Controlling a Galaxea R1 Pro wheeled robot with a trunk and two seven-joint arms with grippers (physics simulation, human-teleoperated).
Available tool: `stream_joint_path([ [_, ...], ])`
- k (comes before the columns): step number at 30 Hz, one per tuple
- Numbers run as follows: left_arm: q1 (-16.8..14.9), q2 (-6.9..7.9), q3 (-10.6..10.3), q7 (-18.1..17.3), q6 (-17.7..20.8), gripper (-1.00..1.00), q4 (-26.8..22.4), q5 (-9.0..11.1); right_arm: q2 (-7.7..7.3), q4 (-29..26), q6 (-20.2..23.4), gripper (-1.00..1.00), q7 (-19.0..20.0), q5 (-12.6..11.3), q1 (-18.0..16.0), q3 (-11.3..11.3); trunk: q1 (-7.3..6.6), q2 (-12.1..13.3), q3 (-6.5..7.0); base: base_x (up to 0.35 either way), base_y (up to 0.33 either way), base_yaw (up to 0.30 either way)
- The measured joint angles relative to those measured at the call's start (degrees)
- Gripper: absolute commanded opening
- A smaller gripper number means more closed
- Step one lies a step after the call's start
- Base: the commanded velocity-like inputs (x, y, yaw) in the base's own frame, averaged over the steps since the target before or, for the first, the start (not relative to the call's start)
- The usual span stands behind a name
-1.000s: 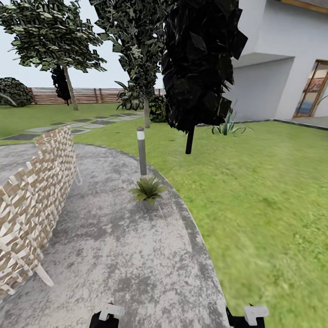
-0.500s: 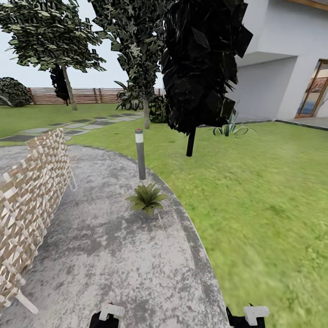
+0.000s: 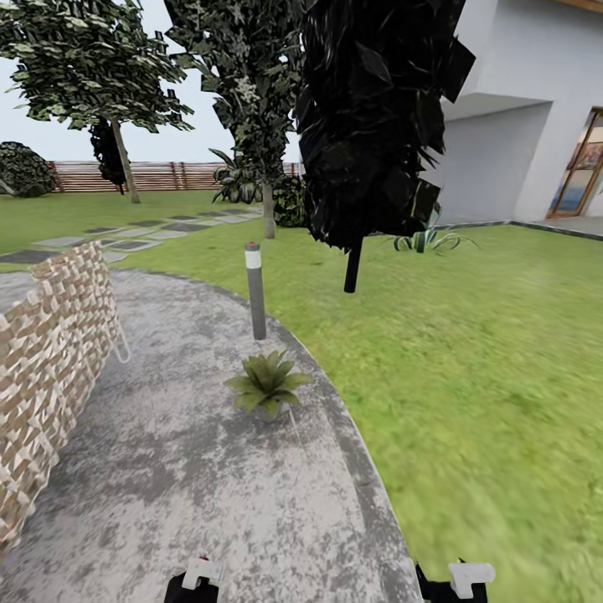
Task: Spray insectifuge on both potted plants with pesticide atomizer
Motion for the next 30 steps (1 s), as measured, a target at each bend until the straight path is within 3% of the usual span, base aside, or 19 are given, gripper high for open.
stream_joint_path([
  [24,0.0,-0.04,-0.02,0.0,0.0,-1.0,0.0,0.0,0.08,0.0,0.0,1.0,0.01,0.02,0.0,0.0,0.0,0.0,0.0,0.339,0.002,0.0],
  [30,0.0,-0.03,0.01,0.01,-0.01,-1.0,0.0,-0.04,0.02,0.01,0.01,1.0,0.02,0.01,0.0,0.0,0.01,0.0,0.0,0.293,0.171,0.0],
])
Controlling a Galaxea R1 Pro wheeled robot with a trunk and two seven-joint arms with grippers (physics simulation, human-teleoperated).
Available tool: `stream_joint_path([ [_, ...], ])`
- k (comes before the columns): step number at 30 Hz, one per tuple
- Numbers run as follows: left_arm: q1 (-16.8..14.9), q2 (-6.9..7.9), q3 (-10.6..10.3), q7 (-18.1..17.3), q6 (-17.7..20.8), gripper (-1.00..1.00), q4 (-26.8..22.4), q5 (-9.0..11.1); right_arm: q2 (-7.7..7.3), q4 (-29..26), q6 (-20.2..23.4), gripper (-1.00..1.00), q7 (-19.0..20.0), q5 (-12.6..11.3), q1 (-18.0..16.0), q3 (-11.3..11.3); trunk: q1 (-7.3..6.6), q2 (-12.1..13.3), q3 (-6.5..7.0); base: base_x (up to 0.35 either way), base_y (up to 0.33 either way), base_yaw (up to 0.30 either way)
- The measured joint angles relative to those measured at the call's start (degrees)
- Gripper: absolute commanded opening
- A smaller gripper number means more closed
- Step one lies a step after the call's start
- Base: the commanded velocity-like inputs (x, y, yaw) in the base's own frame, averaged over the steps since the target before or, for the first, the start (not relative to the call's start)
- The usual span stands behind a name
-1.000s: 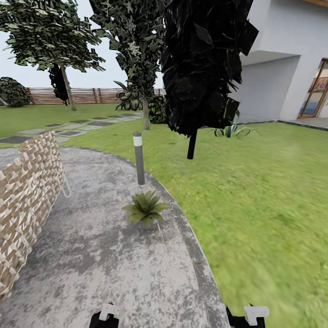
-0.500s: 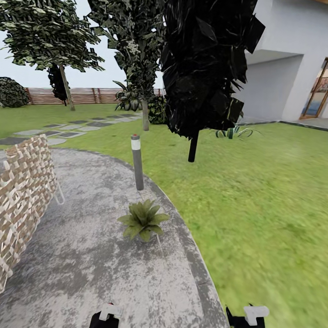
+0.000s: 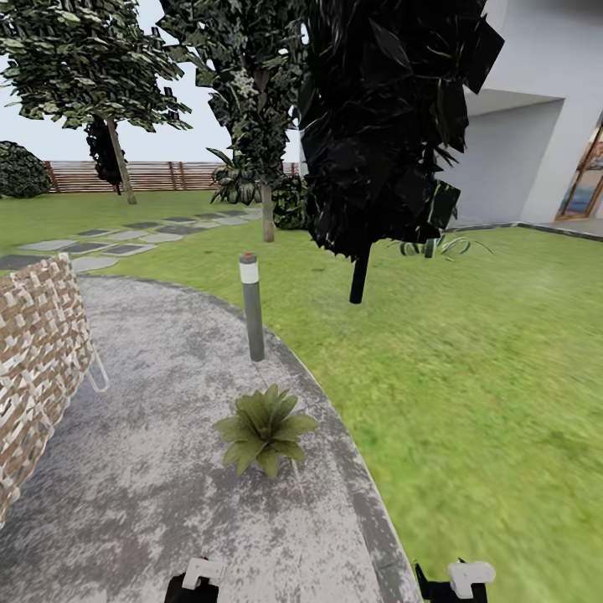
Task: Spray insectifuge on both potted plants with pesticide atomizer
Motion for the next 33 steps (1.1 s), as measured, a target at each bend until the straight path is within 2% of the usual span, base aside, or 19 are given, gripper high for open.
stream_joint_path([
  [5,0.0,-0.01,-0.02,-0.01,0.01,-1.0,0.0,0.03,0.04,-0.01,-0.03,1.0,-0.02,-0.01,0.0,0.0,0.01,0.0,0.0,0.179,0.119,0.011],
  [14,0.01,-0.01,-0.04,-0.01,0.01,-1.0,-0.02,0.04,0.03,0.0,-0.09,1.0,-0.03,-0.01,-0.01,0.0,0.03,0.0,0.0,0.009,0.003,0.213],
  [22,0.0,-0.01,-0.03,-0.01,0.01,-1.0,0.0,0.04,-0.01,-0.01,-0.05,1.0,-0.02,-0.01,0.0,0.0,0.0,0.0,0.0,0.198,0.0,0.015],
  [33,-0.02,-0.01,-0.04,-0.04,0.01,-1.0,-0.05,0.04,0.06,0.32,-0.01,1.0,0.07,-0.04,0.0,0.0,0.02,0.0,0.0,0.054,0.0,0.0],
])
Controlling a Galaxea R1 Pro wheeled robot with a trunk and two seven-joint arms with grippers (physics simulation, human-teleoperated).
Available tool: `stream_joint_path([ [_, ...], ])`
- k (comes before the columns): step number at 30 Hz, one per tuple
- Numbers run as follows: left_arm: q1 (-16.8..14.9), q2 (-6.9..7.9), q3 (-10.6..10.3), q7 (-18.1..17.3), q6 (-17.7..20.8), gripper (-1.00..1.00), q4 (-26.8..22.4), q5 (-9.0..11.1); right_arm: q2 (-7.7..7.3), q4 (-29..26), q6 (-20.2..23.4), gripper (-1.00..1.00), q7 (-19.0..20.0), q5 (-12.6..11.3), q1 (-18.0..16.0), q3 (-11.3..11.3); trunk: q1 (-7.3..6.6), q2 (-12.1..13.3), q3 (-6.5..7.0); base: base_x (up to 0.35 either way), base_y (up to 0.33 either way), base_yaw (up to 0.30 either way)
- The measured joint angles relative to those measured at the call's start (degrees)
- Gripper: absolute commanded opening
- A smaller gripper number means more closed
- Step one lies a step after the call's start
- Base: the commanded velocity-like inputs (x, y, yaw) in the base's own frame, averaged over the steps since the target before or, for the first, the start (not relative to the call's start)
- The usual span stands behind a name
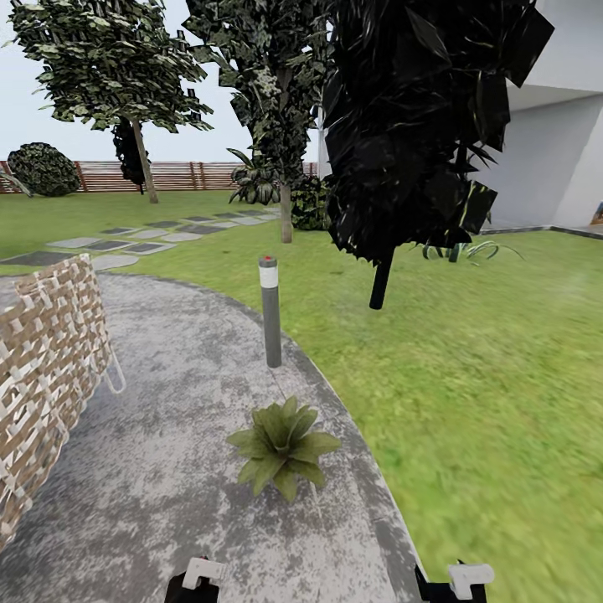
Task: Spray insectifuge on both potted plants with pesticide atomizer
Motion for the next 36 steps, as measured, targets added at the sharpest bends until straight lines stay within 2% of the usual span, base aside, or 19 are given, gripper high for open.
stream_joint_path([
  [5,-0.4,-0.06,-0.55,-0.7,0.23,-1.0,-0.24,-0.36,0.04,-0.18,0.0,1.0,0.28,0.24,0.0,1.03,-0.02,0.0,0.0,0.242,0.001,0.0],
  [6,-0.57,-0.04,-0.65,-0.83,0.35,-1.0,-0.27,-0.64,0.08,-0.36,0.0,1.0,0.32,0.74,0.0,2.32,-0.02,0.0,0.0,0.304,0.047,0.0],
  [8,-0.86,0.6,-0.75,-2.55,0.62,-1.0,-0.23,-2.82,0.41,-1.72,0.1,1.0,0.35,4.16,0.05,8.84,-0.02,0.0,0.0,0.176,0.035,0.0],
  [9,-0.86,2.6,-0.71,-8.67,0.83,-1.0,-0.18,-6.4,1.18,-3.09,0.26,1.0,0.36,7.02,-0.11,14.11,0.0,0.0,0.0,0.046,0.009,0.0],
  [11,-0.98,5.08,-0.82,-19.18,1.1,-1.0,-0.23,-10.35,2.28,-4.38,0.5,1.0,1.82,8.35,-1.02,17.4,0.01,0.0,0.0,0.019,0.004,0.0],
  [12,-1.1,5.91,-0.77,-22.55,1.18,-1.0,-0.29,-11.28,2.69,-4.8,0.74,1.0,3.93,8.55,-1.66,18.2,0.01,0.0,0.0,0.008,0.001,0.0],
  [14,-2.12,7.98,-0.64,-29.87,1.32,-1.0,-0.92,-13.42,3.27,-6.11,2.72,1.0,12.56,8.67,-3.8,19.6,0.01,0.0,0.01,0.004,0.001,0.0],
  [15,-3.08,8.85,-0.64,-34.05,1.71,-1.0,-1.33,-14.95,3.66,-7.2,5.39,1.0,18.64,8.58,-5.4,19.94,0.01,0.0,0.02,0.002,0.0,0.0],
  [17,-4.43,9.57,-0.75,-39.68,2.98,-1.0,-1.63,-17.62,4.63,-8.92,9.81,1.0,25.77,8.47,-7.3,20.2,0.01,0.0,0.01,0.001,0.0,0.0],
  [18,-5.4,9.8,-0.74,-43.06,4.4,-1.0,-1.74,-19.84,5.68,-10.21,12.5,1.0,28.89,8.37,-8.02,20.31,0.01,0.0,0.01,0.0,0.0,0.0],
  [20,-7.08,9.68,-0.71,-46.69,7.83,-1.0,-1.86,-24.36,7.57,-12.02,15.1,1.0,31.47,8.42,-8.65,20.49,0.01,0.0,0.01,0.0,0.0,0.0],
  [23,-8.55,9.03,-0.62,-48.26,11.39,-1.0,-2.38,-29.48,9.53,-14.42,16.04,1.0,32.31,8.49,-8.93,21.24,0.01,0.0,0.01,0.0,0.0,0.0],
  [24,-8.98,8.87,-0.52,-50.84,14.53,-1.0,-4.9,-30.36,9.8,-14.78,16.19,1.0,32.38,8.49,-8.96,26.49,0.01,0.0,0.01,0.0,0.0,0.0],
  [25,-9.04,8.65,-0.58,-52.54,16.33,-1.0,-6.73,-30.62,9.85,-14.83,16.25,1.0,32.43,8.5,-8.97,29.62,0.01,0.0,0.01,0.0,0.0,0.0],
  [27,-9.06,7.89,-0.67,-54.01,17.67,-1.0,-8.35,-31.62,9.89,-14.94,16.3,1.0,32.49,8.5,-8.97,32.68,0.01,0.0,0.01,0.0,0.0,0.0],
  [29,-9.06,6.66,-0.7,-54.62,18.24,-1.0,-9.08,-34.92,10.21,-15.79,16.56,1.0,32.79,8.5,-9.04,34.77,0.01,0.0,0.0,0.0,0.0,0.0],
  [31,-9.06,5.42,-0.68,-54.76,18.41,-1.0,-9.28,-37.81,10.6,-16.47,17.83,1.0,34.36,8.51,-9.08,35.41,0.01,0.0,0.0,0.0,0.0,0.0],
  [32,-9.09,4.82,-0.66,-54.79,18.48,-1.0,-9.32,-38.95,10.87,-17.25,18.86,-1.0,35.8,8.5,-9.11,35.56,0.01,0.0,0.01,0.0,0.0,0.0],
  [36,-9.15,3.47,-0.66,-54.81,18.9,-1.0,-9.43,-40.2,11.4,-20.13,21.52,-1.0,38.04,8.43,-9.15,35.71,0.01,0.0,0.01,0.0,0.0,0.0],
])
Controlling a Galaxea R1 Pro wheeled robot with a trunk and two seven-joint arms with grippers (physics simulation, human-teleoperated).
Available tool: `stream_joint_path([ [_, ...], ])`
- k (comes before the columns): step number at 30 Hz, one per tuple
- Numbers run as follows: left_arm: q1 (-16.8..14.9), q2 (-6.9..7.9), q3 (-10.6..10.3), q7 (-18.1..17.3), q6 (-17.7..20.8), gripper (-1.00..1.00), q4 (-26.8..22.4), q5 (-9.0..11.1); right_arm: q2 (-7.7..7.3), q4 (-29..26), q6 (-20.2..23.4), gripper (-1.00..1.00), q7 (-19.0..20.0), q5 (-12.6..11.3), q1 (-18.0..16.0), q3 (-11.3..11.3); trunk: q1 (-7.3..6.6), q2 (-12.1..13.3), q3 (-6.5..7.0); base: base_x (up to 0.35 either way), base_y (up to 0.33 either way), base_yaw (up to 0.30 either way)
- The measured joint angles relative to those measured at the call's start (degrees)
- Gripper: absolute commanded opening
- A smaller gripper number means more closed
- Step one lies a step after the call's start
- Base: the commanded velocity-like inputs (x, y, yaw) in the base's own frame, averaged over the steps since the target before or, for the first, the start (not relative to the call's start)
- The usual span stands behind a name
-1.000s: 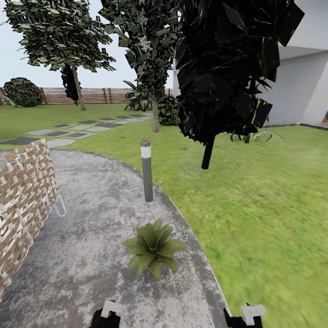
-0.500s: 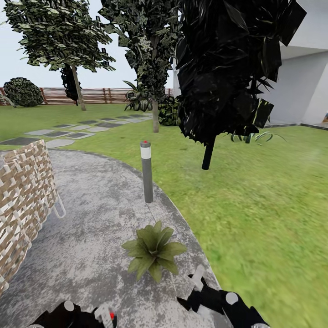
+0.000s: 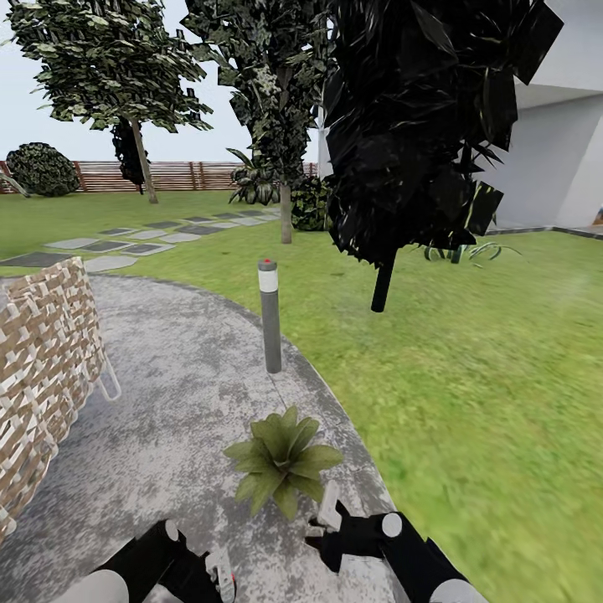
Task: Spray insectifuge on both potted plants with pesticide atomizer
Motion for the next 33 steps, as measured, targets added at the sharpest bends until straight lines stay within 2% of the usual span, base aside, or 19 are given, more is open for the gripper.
stream_joint_path([
  [7,-0.01,-1.49,-0.06,0.0,0.31,-1.0,-0.1,-0.27,0.72,-0.44,0.54,-1.0,0.46,0.01,-0.01,0.09,0.0,0.0,0.0,0.0,0.0,0.0],
  [9,-0.07,-2.23,-0.05,0.0,0.31,-1.0,-0.26,-0.28,0.87,-0.68,0.54,-1.0,1.61,0.06,-0.01,0.1,0.0,0.0,0.0,0.0,0.0,0.0],
  [13,-0.47,-3.12,-0.33,0.03,0.45,-1.0,-2.87,-0.04,0.99,-1.46,0.55,-1.0,2.37,0.01,-0.01,0.09,0.0,0.0,0.0,0.0,0.0,0.0],
  [14,-0.54,-3.8,-0.35,0.03,0.46,-1.0,-3.41,0.0,1.14,-1.52,0.55,-1.0,2.44,0.0,-0.01,0.1,0.0,0.0,0.0,0.0,0.0,0.0],
  [17,-0.65,-5.37,-2.01,0.07,0.51,-1.0,-3.84,-2.76,1.63,-1.55,0.55,-1.0,2.5,-0.01,-0.01,0.1,0.0,0.0,0.0,0.0,0.0,0.0],
  [19,-0.7,-6.14,-2.42,0.07,0.54,-1.0,-3.94,-3.8,1.78,-1.56,0.55,-1.0,2.51,-0.01,-0.01,0.1,0.0,0.0,0.0,0.0,0.0,0.0],
  [28,-1.75,-6.78,-2.48,-0.02,0.62,-1.0,-6.77,-3.62,1.86,-1.47,0.55,-1.0,2.51,0.0,-0.01,0.11,0.0,0.0,0.0,0.0,0.0,0.0],
  [33,-1.76,-7.84,-2.47,0.53,0.63,-1.0,-7.36,-3.69,1.86,-1.47,0.55,-1.0,2.51,0.0,-0.01,0.12,0.0,0.0,0.0,0.0,0.0,0.0],
])
